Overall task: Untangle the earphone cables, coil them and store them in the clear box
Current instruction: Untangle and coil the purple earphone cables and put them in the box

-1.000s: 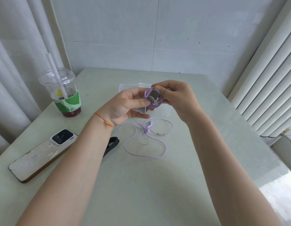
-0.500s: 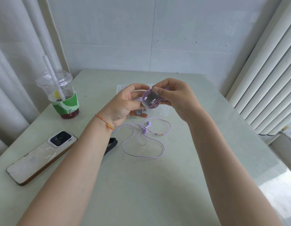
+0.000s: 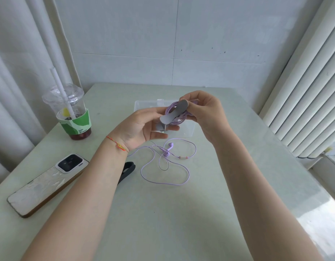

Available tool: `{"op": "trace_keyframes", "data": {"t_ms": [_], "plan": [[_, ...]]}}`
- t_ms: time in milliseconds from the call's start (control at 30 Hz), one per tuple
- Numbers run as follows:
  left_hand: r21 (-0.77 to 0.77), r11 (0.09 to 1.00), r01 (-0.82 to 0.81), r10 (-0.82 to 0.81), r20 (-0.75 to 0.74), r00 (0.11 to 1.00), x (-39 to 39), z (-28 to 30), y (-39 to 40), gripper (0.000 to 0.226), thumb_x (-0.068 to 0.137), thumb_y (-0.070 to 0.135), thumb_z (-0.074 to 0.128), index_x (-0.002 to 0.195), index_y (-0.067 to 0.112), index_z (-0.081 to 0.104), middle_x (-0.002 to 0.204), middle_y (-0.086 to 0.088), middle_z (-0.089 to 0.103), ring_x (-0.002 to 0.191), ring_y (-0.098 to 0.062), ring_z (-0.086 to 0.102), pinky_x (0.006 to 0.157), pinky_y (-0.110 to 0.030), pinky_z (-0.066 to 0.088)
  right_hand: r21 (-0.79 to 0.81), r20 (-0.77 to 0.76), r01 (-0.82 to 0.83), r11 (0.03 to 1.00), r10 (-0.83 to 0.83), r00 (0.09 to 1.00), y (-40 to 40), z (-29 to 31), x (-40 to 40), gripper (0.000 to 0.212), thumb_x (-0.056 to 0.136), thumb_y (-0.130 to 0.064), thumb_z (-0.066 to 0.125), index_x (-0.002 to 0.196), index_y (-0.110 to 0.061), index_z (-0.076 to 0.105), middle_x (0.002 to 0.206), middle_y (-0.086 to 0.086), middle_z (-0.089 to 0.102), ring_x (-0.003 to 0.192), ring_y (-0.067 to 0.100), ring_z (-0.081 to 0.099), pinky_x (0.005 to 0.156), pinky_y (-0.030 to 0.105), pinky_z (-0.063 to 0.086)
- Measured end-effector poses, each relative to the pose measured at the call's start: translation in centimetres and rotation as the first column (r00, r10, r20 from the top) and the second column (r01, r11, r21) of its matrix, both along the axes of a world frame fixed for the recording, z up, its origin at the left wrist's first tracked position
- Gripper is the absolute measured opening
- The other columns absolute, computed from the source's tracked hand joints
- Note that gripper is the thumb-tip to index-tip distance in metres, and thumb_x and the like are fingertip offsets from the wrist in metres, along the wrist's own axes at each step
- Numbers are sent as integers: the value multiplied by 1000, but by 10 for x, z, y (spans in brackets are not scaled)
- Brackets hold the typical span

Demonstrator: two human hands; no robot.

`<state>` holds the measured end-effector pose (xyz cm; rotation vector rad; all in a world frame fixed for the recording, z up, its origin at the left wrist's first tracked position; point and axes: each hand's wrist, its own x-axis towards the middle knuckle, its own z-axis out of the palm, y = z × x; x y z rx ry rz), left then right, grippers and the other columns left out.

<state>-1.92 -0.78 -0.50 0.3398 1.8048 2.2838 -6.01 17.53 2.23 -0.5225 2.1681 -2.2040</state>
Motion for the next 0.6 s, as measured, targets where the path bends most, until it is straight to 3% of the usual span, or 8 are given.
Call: {"op": "trace_keyframes", "data": {"t_ms": [100, 267, 433, 600], "plan": [[35, 999, -5, 4, 46, 999, 1, 2, 3, 41, 94, 27, 48, 128, 7, 59, 120, -14, 66, 107, -33, 66, 69, -29, 57, 61, -47, 31, 998, -28, 998, -1, -1, -2, 13, 81, 4, 67, 76, -8, 65, 75, 13, 64, 67, 21, 63, 63, 28, 57], [80, 993, -89, 88, 23, 996, 0, 0, 10, 38, 93, 0, 50, 131, 4, 53, 112, -16, 68, 95, -32, 71, 75, -28, 57, 71, -54, 72, 995, -69, 996, 0, -6, -7, 8, 82, 0, 68, 78, -7, 68, 76, 15, 68, 69, 22, 65, 70, 34, 60], [143, 976, -161, 150, 84, 985, -8, -7, 13, 33, 98, 3, 46, 129, -4, 54, 117, -19, 65, 103, -31, 68, 84, -27, 56, 78, -73, 98, 992, -92, 993, -5, -12, -9, 12, 89, -2, 60, 92, -2, 72, 88, 14, 72, 78, 22, 69, 76, 33, 60], [234, 918, -321, 259, 260, 930, -12, -12, 18, 22, 95, 5, 52, 113, 1, 65, 94, -9, 71, 91, -25, 65, 78, -25, 59, 249, -238, 179, 952, -119, 964, -12, -20, -11, 30, 89, -4, 48, 96, -21, 71, 90, 1, 72, 90, 26, 68, 85, 47, 55]]}}
